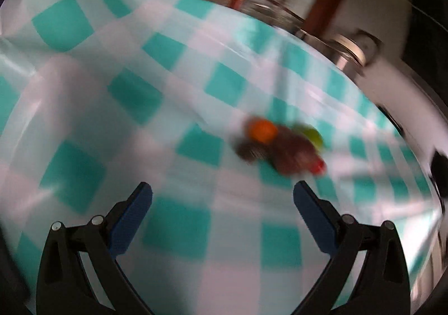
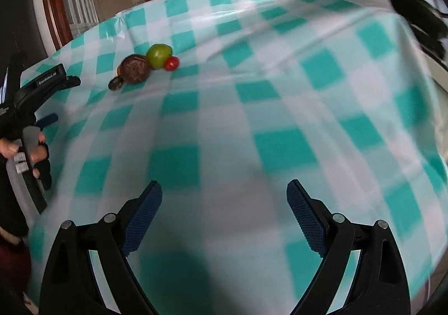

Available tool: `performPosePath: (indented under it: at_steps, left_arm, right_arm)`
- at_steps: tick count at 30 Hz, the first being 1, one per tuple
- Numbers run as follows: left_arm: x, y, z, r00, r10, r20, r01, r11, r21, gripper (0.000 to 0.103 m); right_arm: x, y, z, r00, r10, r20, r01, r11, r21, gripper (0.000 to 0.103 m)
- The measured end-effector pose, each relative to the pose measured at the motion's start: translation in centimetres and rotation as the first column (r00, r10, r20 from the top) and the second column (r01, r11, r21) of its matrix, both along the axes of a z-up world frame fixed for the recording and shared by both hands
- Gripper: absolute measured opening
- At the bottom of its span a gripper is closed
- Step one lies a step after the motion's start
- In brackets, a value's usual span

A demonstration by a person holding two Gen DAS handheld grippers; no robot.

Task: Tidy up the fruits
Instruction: 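Move the right tool back to the table and grasp the red tomato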

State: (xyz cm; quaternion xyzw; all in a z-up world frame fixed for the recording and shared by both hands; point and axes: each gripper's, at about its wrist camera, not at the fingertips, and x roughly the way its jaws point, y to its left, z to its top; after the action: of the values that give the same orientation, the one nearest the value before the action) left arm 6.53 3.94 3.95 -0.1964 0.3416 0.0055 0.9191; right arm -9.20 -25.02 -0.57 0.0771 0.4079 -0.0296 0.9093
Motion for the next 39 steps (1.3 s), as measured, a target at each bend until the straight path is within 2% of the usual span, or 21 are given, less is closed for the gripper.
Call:
performPosePath:
  at_steps: [5,7,8,10,14,18,21,25,29,33,39]
  left_arm:
    - [3.2,2.3,-1.5,0.998,0.053,-0.024,-0.055,0.992,-0.109,0.101]
    - [3.6,2.7,-2.4,0.998,0.017,-0.053,-0.024,0.991,-0.133,0.101]
    - [3.5,2.7,-2.4,0.999,-0.008,-0.038,0.003,0.989,-0.151,0.101]
    - [3.1,2.1,-2.4,0.999,-0.036,-0.006,0.035,0.991,-0.131,0.101]
    - [3.8,0.7,-2.7,0.995,-0.099,-0.021,0.097,0.991,-0.095,0.101]
    - [4.0,-0.6,-2.8,0.990,-0.138,-0.033,0.136,0.989,-0.051,0.101]
    - [4.1,-0.7,-3.2,0.988,-0.147,-0.044,0.144,0.988,-0.059,0.101]
    - [4.4,-0.3,-3.6,0.989,-0.137,-0.064,0.130,0.987,-0.097,0.101]
    - [4.5,-0.3,-3.7,0.989,-0.134,-0.068,0.127,0.987,-0.099,0.101]
    - [4.5,-0.6,-3.7,0.988,-0.141,-0.069,0.134,0.987,-0.090,0.101]
    - [4.7,-0.9,-3.7,0.985,-0.156,-0.072,0.150,0.985,-0.083,0.101]
  right_arm:
    - [8.2,2.0,-0.4,0.999,0.020,-0.032,-0.020,1.000,-0.018,0.088]
    - [11.3,2.7,-0.6,0.999,0.037,-0.039,-0.038,0.999,-0.028,0.088]
    - [13.0,3.0,-0.8,0.998,0.044,-0.049,-0.046,0.998,-0.036,0.088]
    - [15.8,3.4,-1.3,0.996,0.044,-0.075,-0.047,0.998,-0.038,0.088]
    - [20.1,4.4,-1.7,0.991,0.090,-0.097,-0.096,0.994,-0.057,0.087]
    - [23.7,5.5,-1.7,0.982,0.163,-0.094,-0.174,0.976,-0.127,0.077]
    - [26.0,5.6,-1.7,0.975,0.202,-0.091,-0.213,0.967,-0.139,0.069]
    - [28.6,5.7,-1.7,0.964,0.251,-0.087,-0.261,0.958,-0.118,0.061]
    - [29.8,6.2,-1.6,0.953,0.289,-0.085,-0.298,0.948,-0.115,0.059]
    - [29.7,6.9,-1.5,0.947,0.312,-0.077,-0.319,0.943,-0.099,0.042]
    - [29.7,6.2,-1.2,0.950,0.305,-0.068,-0.310,0.948,-0.073,0.034]
